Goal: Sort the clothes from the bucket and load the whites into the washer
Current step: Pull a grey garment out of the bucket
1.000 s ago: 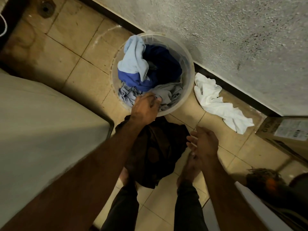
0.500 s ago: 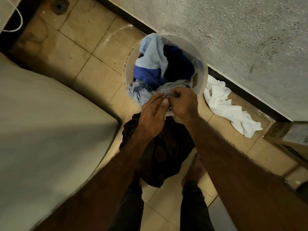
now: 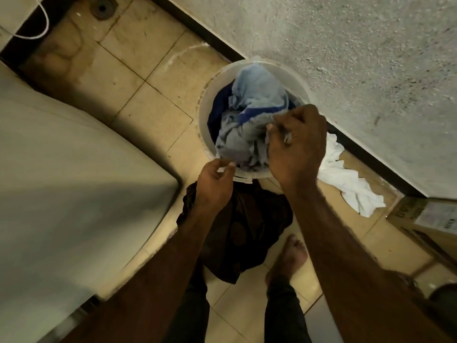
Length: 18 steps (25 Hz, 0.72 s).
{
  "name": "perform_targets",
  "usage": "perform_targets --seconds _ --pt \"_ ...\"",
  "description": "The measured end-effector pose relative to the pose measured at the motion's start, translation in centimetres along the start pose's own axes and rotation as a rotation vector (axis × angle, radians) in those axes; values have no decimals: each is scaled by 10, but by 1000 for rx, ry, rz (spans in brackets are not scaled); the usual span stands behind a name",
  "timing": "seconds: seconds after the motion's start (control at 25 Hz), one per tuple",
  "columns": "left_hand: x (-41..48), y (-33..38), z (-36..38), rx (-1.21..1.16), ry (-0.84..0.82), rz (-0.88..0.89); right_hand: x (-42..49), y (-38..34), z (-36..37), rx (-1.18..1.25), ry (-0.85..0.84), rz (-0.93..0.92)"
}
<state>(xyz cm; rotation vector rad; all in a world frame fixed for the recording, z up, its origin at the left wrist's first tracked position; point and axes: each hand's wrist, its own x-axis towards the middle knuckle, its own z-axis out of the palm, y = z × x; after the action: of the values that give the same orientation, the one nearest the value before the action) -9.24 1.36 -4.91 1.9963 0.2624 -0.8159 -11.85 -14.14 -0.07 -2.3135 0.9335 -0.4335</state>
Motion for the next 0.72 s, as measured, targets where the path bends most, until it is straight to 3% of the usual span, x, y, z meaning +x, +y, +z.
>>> perform_targets --seconds 0.08,0.2,0.32,0.52,0.72 --pt "3 8 2 -140 -6 -127 -3 -4 -5 62 2 29" --pt "9 24 9 -482 -146 -451 -22 -10 -9 260 -148 195" --pt "24 40 20 -565 -95 -508 -56 -12 -16 416 -212 288" --pt "36 48 22 -236 273 -199 -78 10 -16 165 -452 604" --pt "0 56 11 287 564 246 -55 9 -15 54 -352 342"
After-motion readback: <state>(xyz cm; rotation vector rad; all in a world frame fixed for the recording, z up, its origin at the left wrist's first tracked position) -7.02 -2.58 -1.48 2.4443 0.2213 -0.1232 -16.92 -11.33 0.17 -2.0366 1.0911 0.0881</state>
